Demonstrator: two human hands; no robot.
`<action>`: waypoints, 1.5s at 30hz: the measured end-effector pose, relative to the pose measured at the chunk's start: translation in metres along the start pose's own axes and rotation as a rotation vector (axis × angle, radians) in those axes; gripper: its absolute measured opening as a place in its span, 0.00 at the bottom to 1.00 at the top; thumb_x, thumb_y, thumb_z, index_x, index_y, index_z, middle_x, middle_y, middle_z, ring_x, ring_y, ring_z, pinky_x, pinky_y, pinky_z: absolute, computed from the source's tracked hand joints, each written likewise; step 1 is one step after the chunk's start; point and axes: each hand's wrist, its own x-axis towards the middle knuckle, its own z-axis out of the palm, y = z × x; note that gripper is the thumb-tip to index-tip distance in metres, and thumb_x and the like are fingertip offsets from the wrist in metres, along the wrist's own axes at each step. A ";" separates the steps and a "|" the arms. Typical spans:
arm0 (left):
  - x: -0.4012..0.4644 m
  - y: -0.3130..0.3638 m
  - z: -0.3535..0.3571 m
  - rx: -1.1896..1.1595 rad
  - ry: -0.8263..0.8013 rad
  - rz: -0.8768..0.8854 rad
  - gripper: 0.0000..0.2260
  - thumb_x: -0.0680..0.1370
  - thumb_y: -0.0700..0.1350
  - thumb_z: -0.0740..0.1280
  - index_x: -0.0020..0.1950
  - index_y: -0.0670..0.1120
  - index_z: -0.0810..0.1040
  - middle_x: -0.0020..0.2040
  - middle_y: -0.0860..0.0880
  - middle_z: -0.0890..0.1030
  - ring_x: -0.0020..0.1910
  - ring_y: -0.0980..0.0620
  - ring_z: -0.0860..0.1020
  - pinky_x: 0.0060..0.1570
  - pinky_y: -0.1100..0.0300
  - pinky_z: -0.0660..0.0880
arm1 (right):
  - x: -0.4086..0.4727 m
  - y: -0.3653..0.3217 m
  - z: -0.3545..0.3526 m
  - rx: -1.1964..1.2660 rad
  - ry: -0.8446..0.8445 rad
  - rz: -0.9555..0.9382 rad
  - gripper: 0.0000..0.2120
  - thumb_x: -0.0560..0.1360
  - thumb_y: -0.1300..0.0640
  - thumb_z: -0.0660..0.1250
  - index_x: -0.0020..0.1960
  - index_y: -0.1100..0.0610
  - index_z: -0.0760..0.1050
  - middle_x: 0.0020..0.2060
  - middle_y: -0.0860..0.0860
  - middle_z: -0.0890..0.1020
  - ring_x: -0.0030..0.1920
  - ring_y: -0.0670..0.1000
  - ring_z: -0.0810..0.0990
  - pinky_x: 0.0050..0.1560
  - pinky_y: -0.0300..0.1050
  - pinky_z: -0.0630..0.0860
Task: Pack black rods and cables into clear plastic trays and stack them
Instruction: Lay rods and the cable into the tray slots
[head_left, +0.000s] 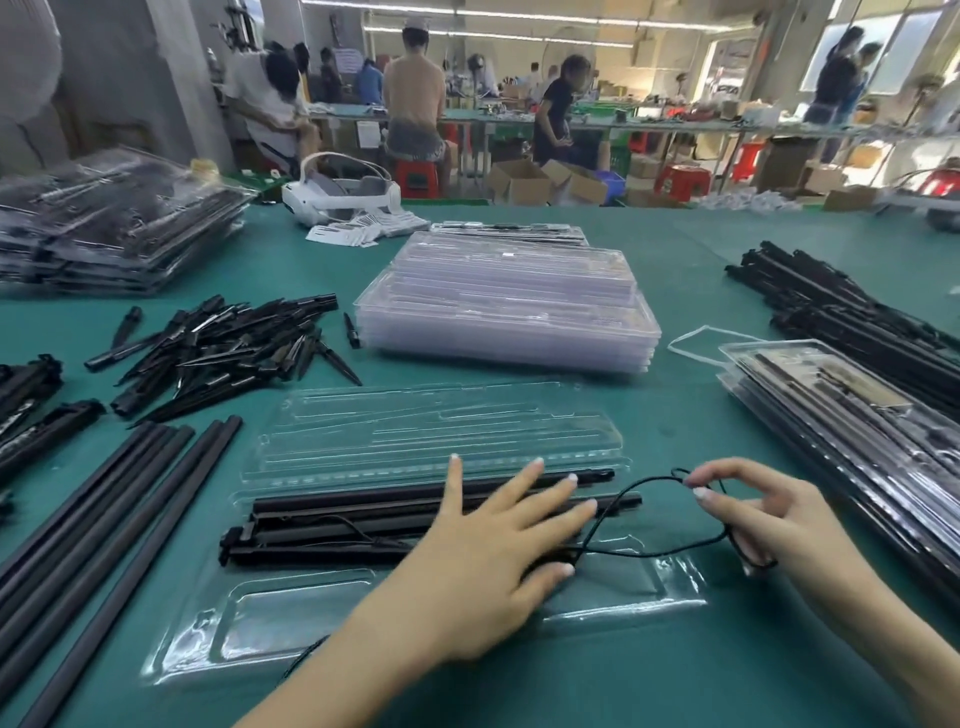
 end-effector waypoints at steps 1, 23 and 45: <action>0.004 0.003 0.006 0.031 -0.021 0.011 0.23 0.82 0.60 0.46 0.75 0.66 0.42 0.75 0.67 0.39 0.72 0.63 0.30 0.65 0.34 0.26 | 0.001 0.001 -0.001 0.023 -0.014 0.038 0.05 0.73 0.60 0.69 0.45 0.52 0.81 0.18 0.52 0.65 0.19 0.48 0.63 0.24 0.33 0.65; 0.007 -0.001 0.030 -0.016 -0.029 0.019 0.20 0.82 0.59 0.44 0.73 0.70 0.44 0.75 0.66 0.38 0.72 0.64 0.30 0.66 0.35 0.27 | 0.008 -0.009 0.006 -0.118 -0.003 -0.233 0.05 0.72 0.56 0.66 0.45 0.52 0.81 0.34 0.54 0.82 0.35 0.46 0.79 0.38 0.35 0.74; 0.006 -0.001 0.031 -0.032 -0.007 0.026 0.19 0.81 0.59 0.43 0.72 0.73 0.46 0.76 0.66 0.39 0.73 0.63 0.32 0.66 0.37 0.27 | -0.005 -0.020 0.007 -0.101 -0.092 -0.274 0.12 0.71 0.61 0.68 0.48 0.47 0.84 0.30 0.50 0.81 0.30 0.47 0.76 0.33 0.34 0.70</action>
